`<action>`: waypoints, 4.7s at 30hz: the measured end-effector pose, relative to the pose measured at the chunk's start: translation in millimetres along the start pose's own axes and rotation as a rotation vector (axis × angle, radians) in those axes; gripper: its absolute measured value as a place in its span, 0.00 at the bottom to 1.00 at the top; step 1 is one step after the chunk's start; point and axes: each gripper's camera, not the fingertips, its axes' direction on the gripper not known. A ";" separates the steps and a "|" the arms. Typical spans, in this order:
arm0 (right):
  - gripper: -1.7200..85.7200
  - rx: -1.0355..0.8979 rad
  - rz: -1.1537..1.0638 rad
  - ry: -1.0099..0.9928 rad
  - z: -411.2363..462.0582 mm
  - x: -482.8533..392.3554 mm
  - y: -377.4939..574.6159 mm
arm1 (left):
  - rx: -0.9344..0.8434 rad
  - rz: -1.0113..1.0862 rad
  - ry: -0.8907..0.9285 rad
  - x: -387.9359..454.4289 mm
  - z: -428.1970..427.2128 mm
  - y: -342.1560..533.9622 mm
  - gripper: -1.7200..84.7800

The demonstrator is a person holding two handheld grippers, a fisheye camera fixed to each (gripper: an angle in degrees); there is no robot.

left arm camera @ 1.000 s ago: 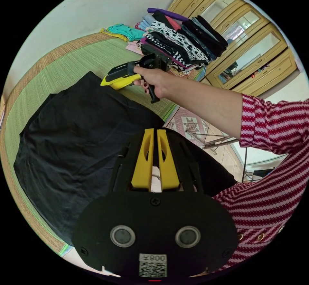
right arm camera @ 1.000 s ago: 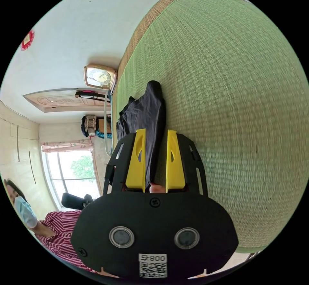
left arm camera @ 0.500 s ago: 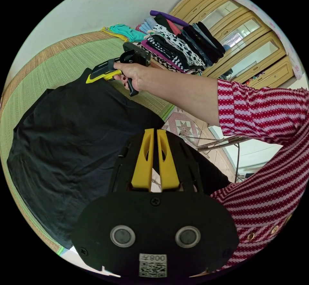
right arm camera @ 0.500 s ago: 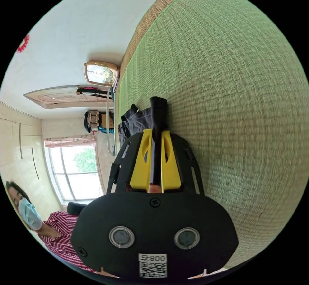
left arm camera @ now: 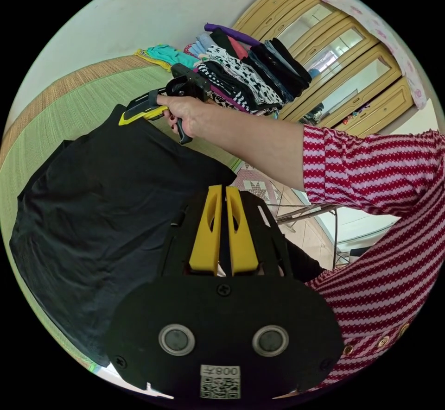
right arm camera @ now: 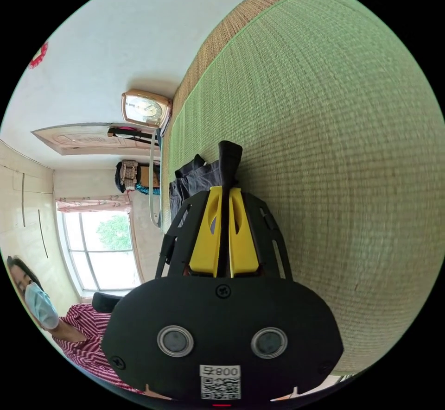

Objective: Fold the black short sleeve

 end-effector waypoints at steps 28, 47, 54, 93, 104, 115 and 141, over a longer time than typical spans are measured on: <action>0.05 0.154 -0.110 -0.099 -29.3 -240.0 -22.7 | 0.301 -0.244 0.099 -114.7 -279.3 231.6 0.04; 0.05 0.029 -0.239 0.075 149.2 -500.6 -85.6 | 0.520 -0.721 0.067 -264.4 -449.1 479.6 0.03; 0.05 -0.034 -0.237 0.154 207.4 -556.1 -118.8 | 0.551 -0.798 0.107 -305.9 -485.1 527.8 0.03; 0.10 -0.204 -0.219 0.271 290.8 -702.9 -282.1 | 0.535 -0.949 0.198 -468.8 -629.4 657.2 0.02; 0.10 -0.203 -0.364 0.289 255.7 -765.8 -306.0 | 0.537 -0.883 0.132 -475.8 -661.6 661.7 0.02; 0.12 -0.412 -0.545 0.541 292.6 -822.6 -355.1 | 0.502 -0.854 0.074 -485.2 -664.8 656.6 0.02; 0.02 -0.332 -0.503 0.418 182.7 -829.2 -377.2 | 0.427 -0.889 0.034 -484.8 -641.8 663.8 0.02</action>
